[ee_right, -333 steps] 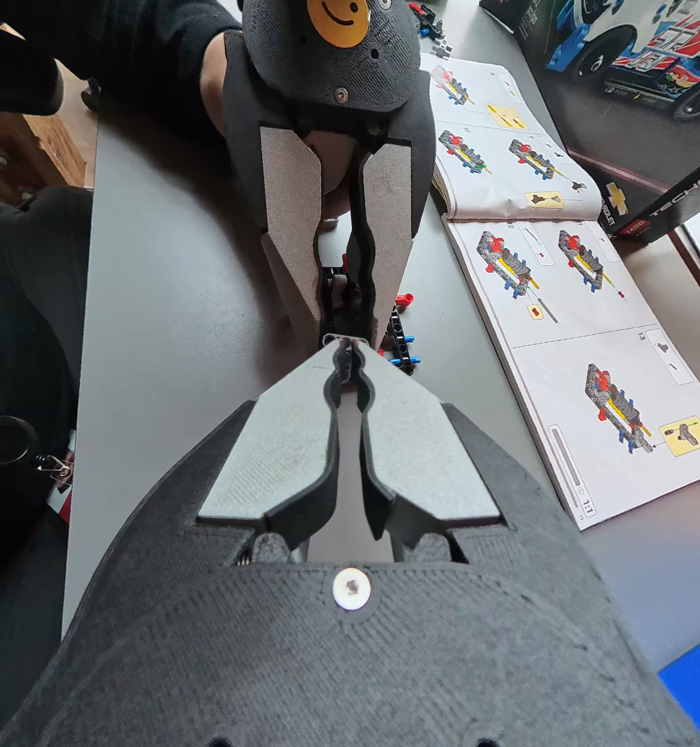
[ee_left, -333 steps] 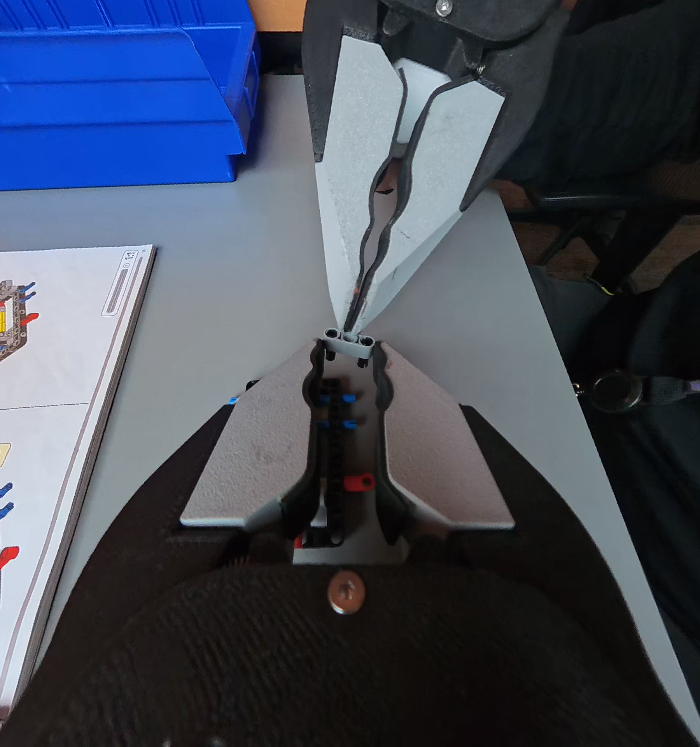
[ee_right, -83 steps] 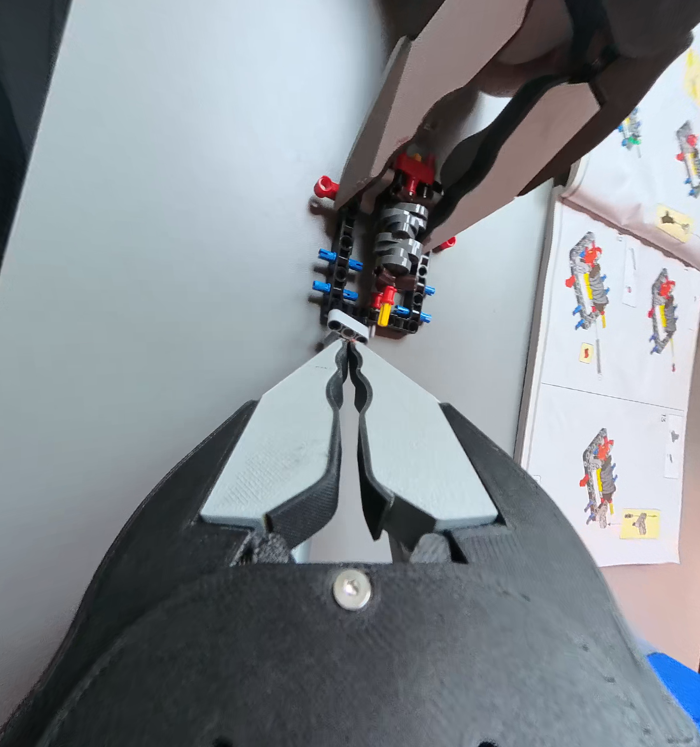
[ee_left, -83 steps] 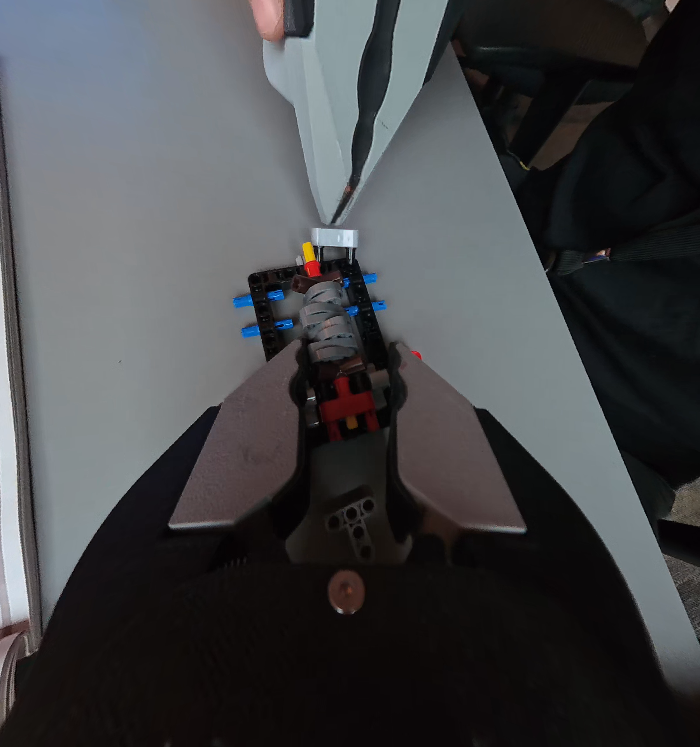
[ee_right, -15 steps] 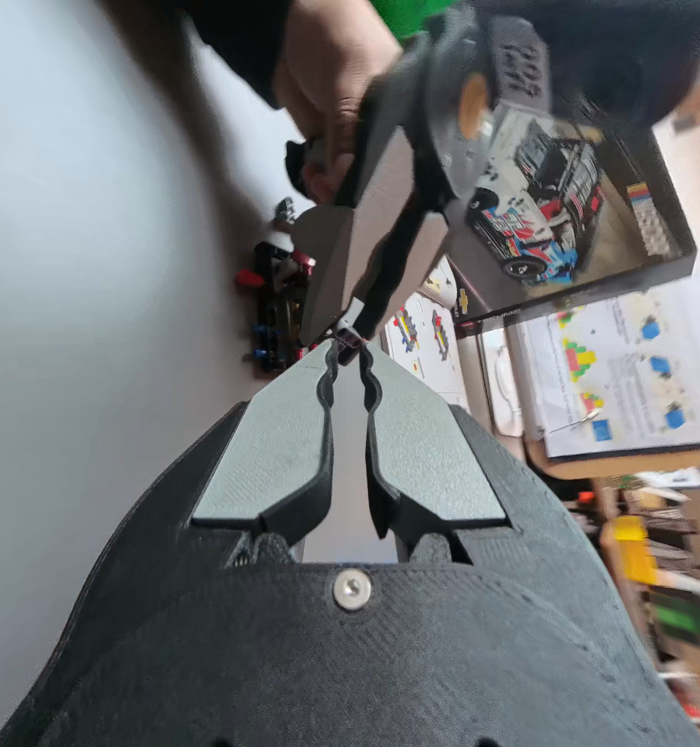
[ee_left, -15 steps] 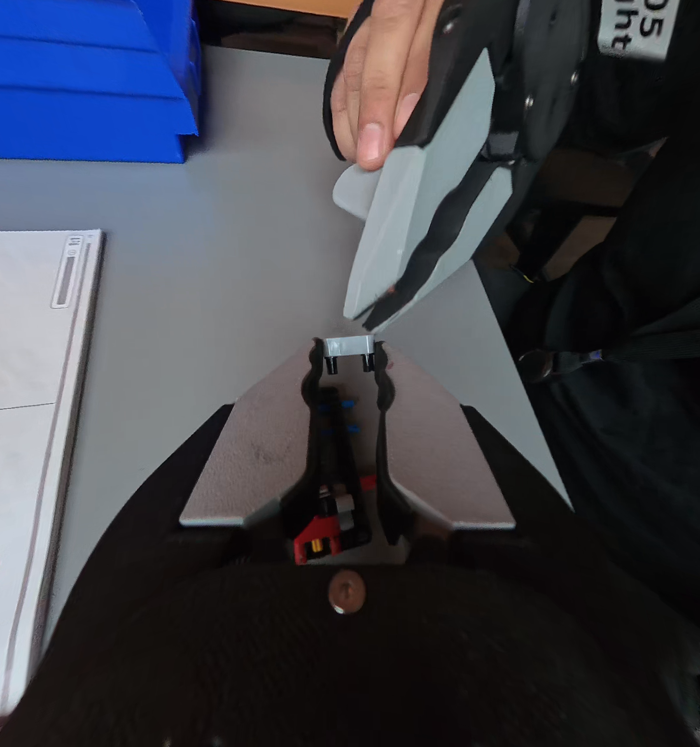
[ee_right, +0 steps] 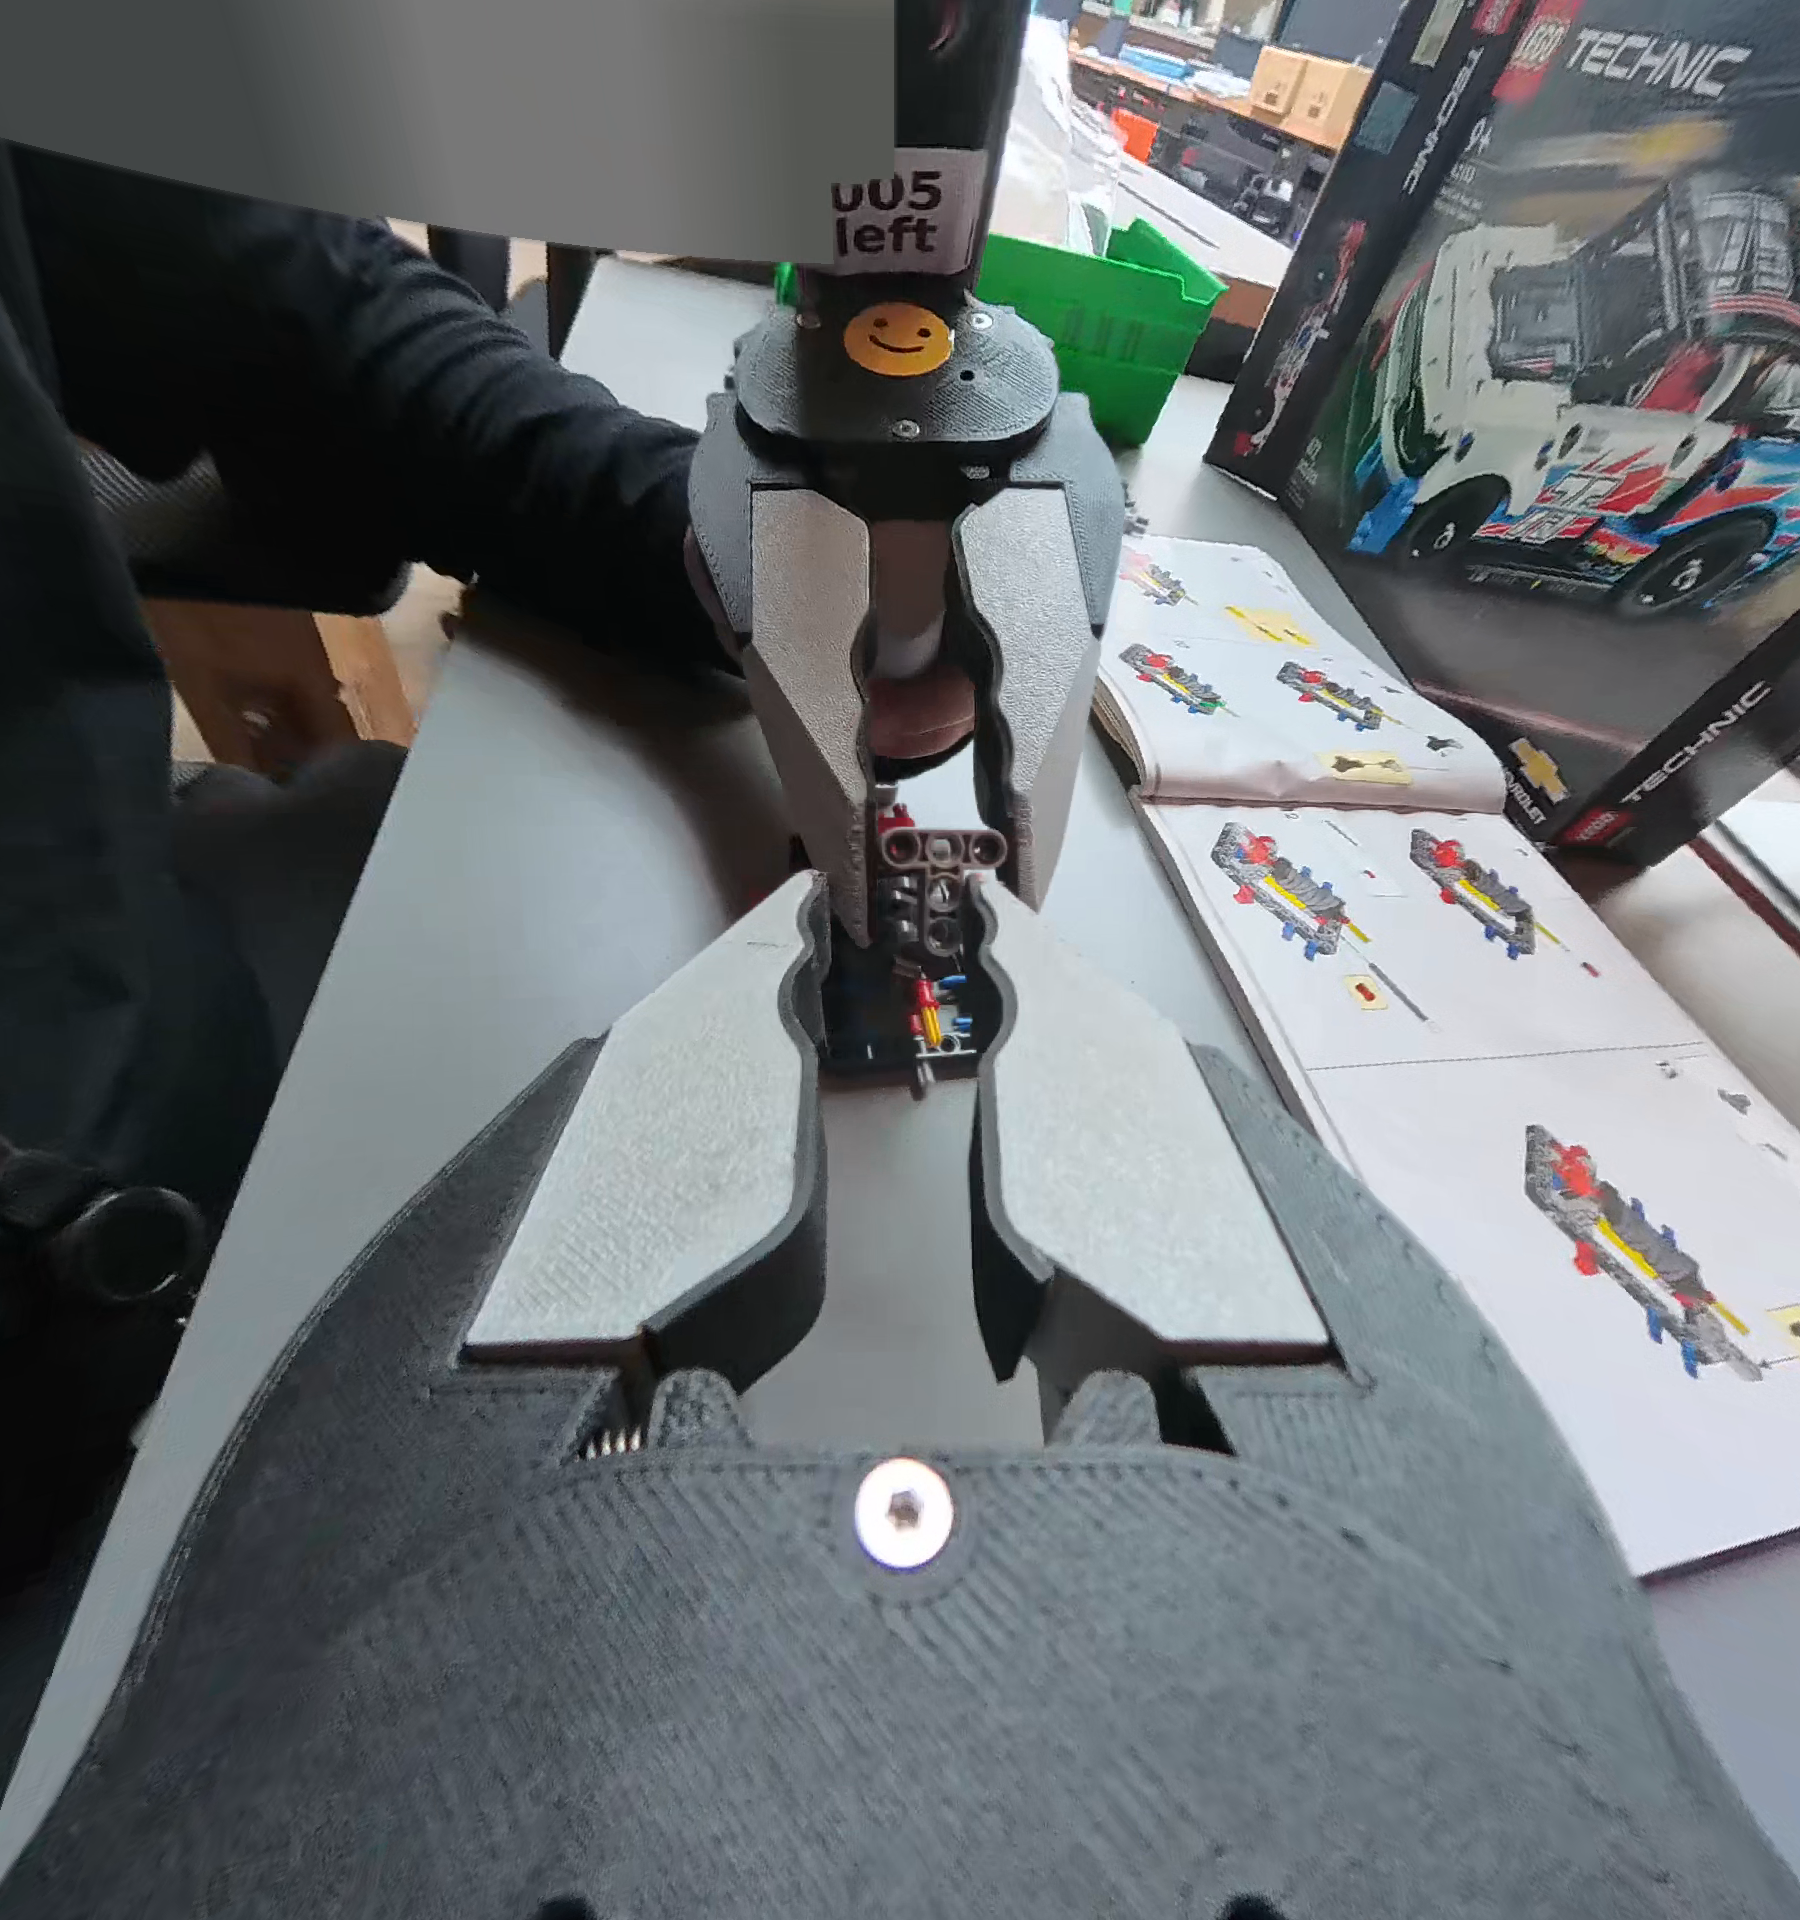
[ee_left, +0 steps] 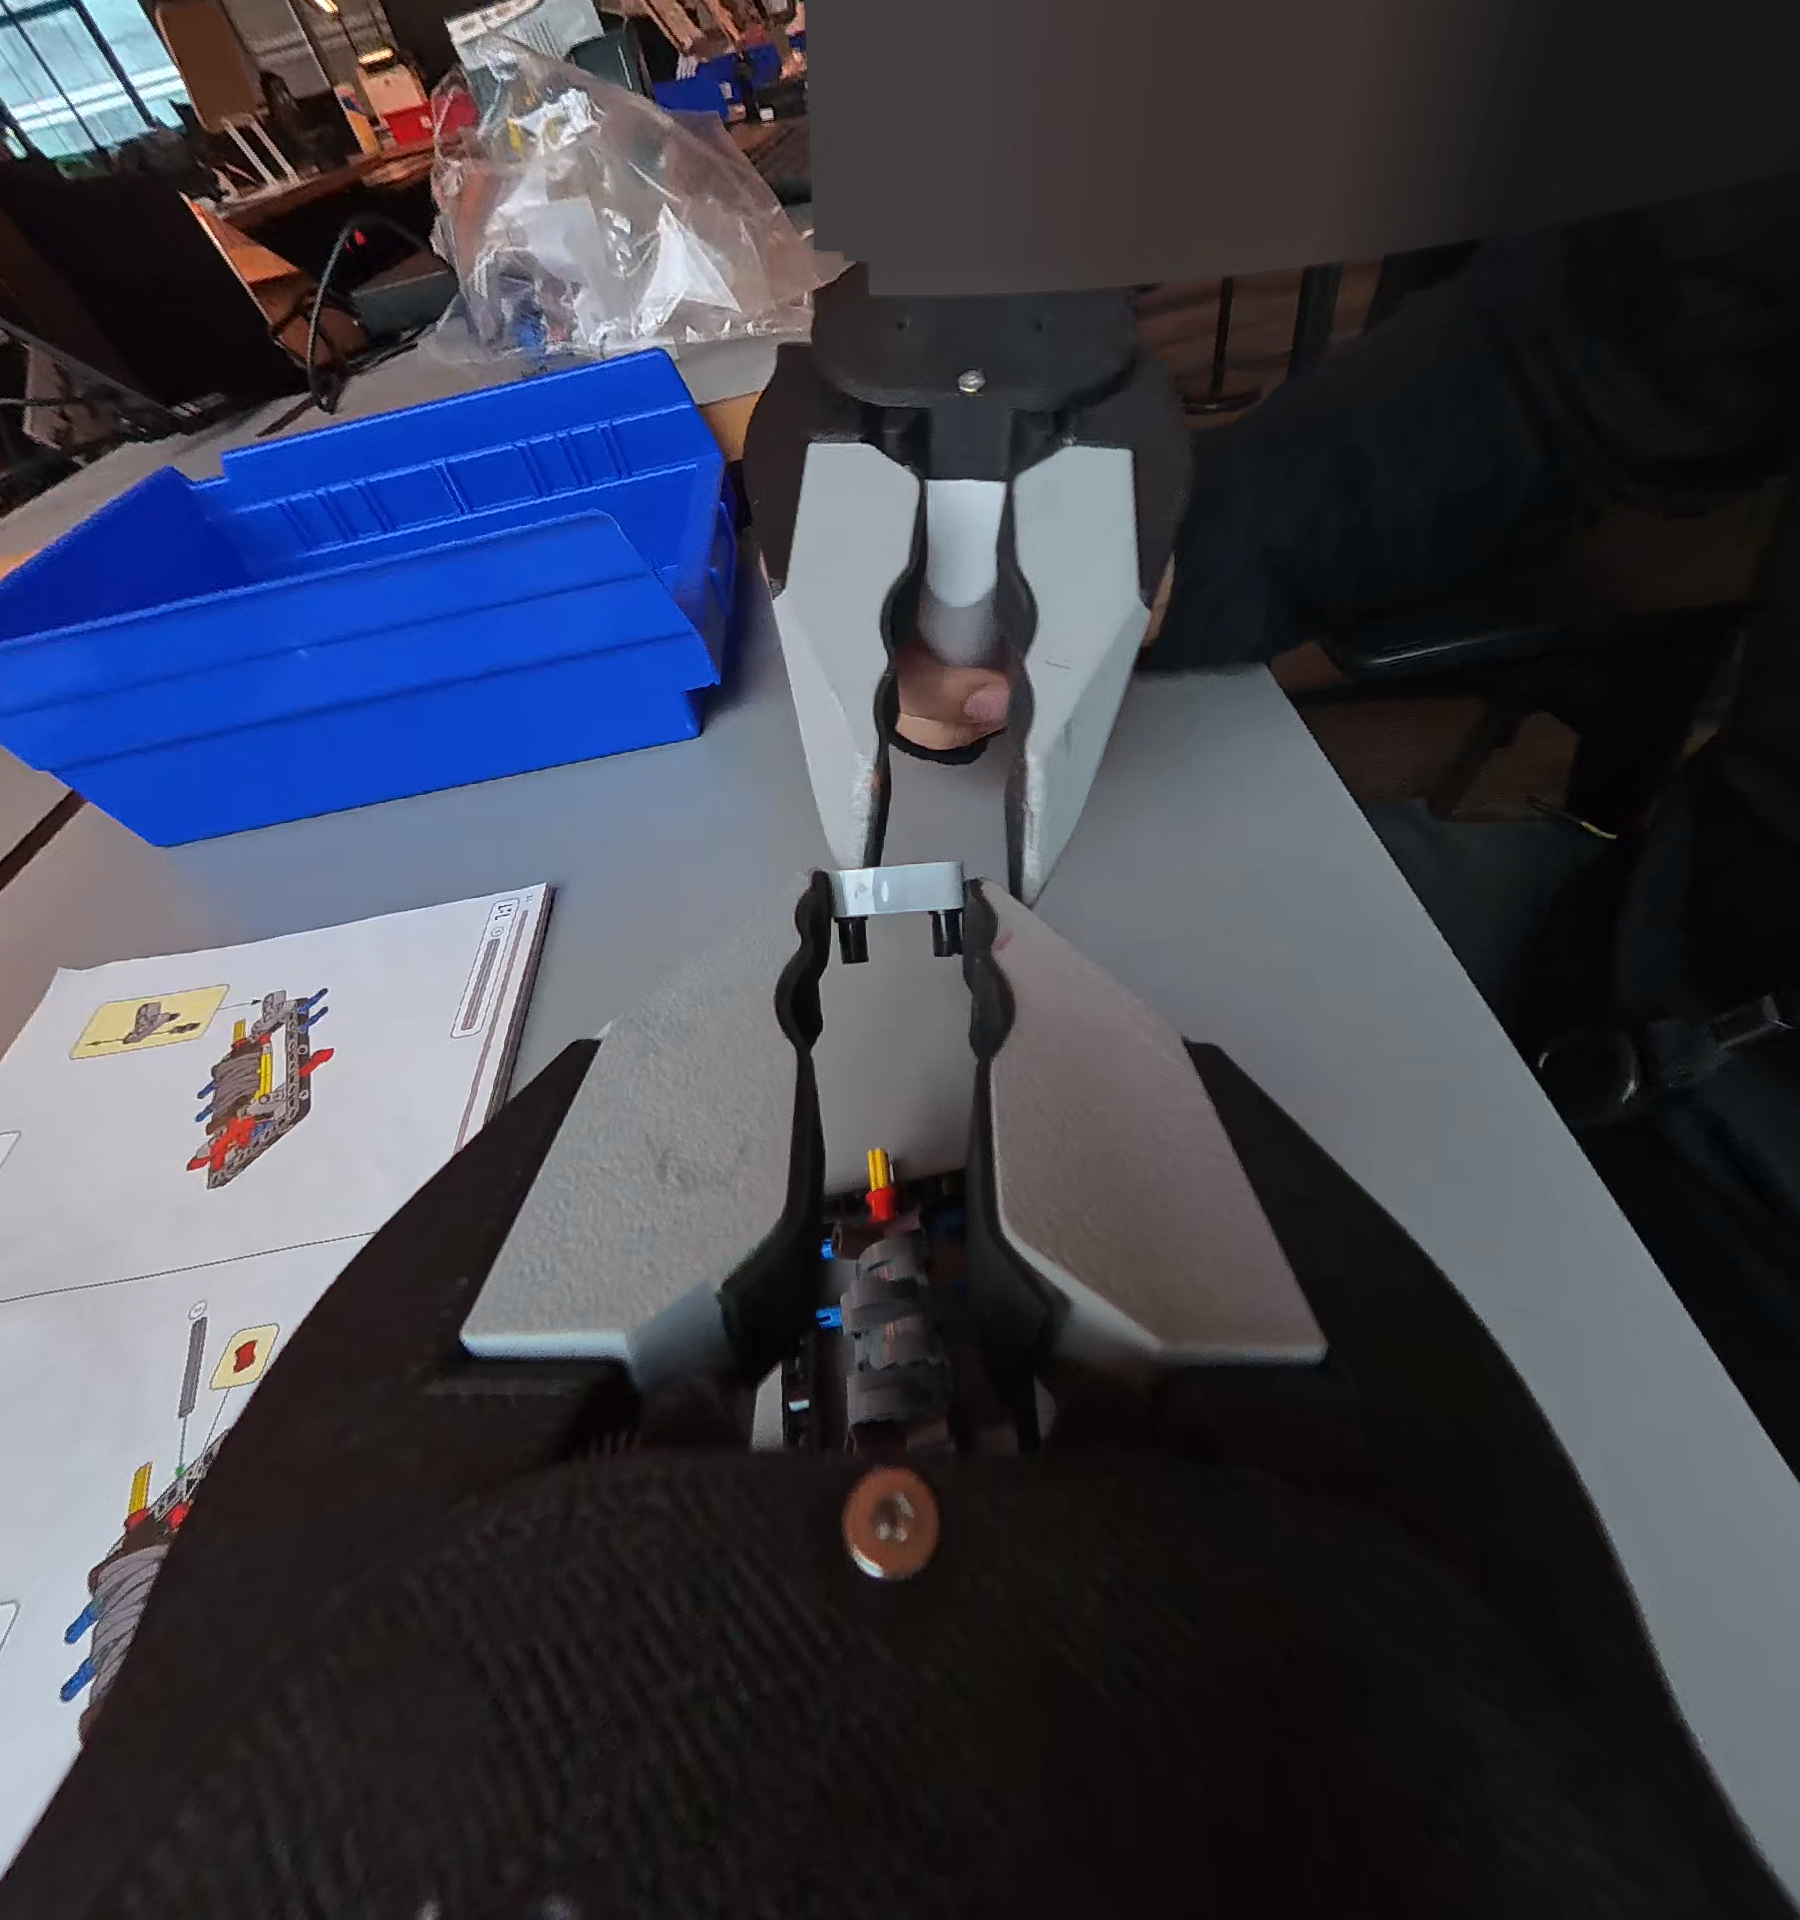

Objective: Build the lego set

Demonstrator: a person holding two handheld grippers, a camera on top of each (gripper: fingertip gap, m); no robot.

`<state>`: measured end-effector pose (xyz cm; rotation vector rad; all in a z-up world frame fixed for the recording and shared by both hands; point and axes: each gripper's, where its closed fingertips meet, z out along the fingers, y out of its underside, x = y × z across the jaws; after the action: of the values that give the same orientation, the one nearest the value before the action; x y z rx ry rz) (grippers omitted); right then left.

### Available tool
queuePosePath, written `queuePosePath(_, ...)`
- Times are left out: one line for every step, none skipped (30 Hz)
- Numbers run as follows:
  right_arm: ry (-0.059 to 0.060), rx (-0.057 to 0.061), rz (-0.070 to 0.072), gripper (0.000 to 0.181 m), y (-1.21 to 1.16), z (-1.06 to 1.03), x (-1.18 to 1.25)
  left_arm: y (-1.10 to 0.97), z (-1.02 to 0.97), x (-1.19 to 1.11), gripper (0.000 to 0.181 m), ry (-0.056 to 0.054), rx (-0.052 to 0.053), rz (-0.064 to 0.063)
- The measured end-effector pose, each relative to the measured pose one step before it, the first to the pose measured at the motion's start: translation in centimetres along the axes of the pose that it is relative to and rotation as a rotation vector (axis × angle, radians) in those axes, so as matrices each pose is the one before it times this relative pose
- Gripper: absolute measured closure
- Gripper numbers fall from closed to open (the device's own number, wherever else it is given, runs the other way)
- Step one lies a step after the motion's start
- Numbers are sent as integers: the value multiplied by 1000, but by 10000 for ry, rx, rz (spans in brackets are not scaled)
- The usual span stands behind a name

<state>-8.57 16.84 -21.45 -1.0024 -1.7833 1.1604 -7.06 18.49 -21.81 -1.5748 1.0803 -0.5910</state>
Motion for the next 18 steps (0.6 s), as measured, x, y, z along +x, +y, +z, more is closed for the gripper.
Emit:
queuePosePath(60, -67, -121, 160, 90, 115, -24, 118, 50, 13, 159, 17, -22, 1)
queuePosePath(5, -13, 8, 160, 53, 12, -3, 78, 17, -1, 159, 11, 5, -15)
queuePosePath(-77, 83, 57, 160, -20, -52, -52, -59, -5, 45, 159, 26, 61, -18)
queuePosePath(-170, 131, 64, 162, -73, -143, -181, -110, 3, 229, 159, 119, 72, 22)
queuePosePath(-140, 120, 69, 163, -32, -195, -116, -125, -15, 199, 159, 98, 71, 25)
queuePosePath(-60, 92, 71, 162, 6, -206, 18, -140, -71, 72, 159, 12, 70, 41)
queuePosePath(-61, 76, 85, 162, 9, -176, 51, -164, -84, 90, 159, 41, 89, 21)
queuePosePath(-86, 75, 102, 164, -33, -121, -16, -160, -82, 40, 159, 37, 86, -26)
queuePosePath(-72, 58, 74, 166, -58, -22, -18, -76, -55, -93, 159, -33, 33, -39)
queuePosePath(-46, 18, 13, 166, -2, 60, -46, -28, -36, -2, 159, 10, 17, -12)
queuePosePath(-22, 0, -23, 166, 33, 68, -25, 56, -18, 44, 159, 32, -27, 17)
queuePosePath(-5, 20, -22, 166, 39, 31, 0, 48, -28, -15, 159, -18, -12, 37)
queuePosePath(-6, 34, 0, 167, 75, -24, 40, 26, -34, 0, 159, -4, 1, 16)
queuePosePath(6, -7, 28, 171, 190, -48, 93, 10, -65, -35, 159, 1, 28, 7)
queuePosePath(105, -98, 29, 181, 393, -63, 271, -43, -96, 59, 159, 83, 74, -10)
queuePosePath(137, -80, 39, 181, 362, -56, 327, -6, -106, -46, 159, 11, 56, -29)
queuePosePath(50, 54, 124, 181, 67, -50, 179, 43, -53, -126, 159, -45, 11, -15)
queuePosePath(-31, 180, 200, 177, -272, -41, 19, 120, -6, -78, 159, -20, -55, -14)
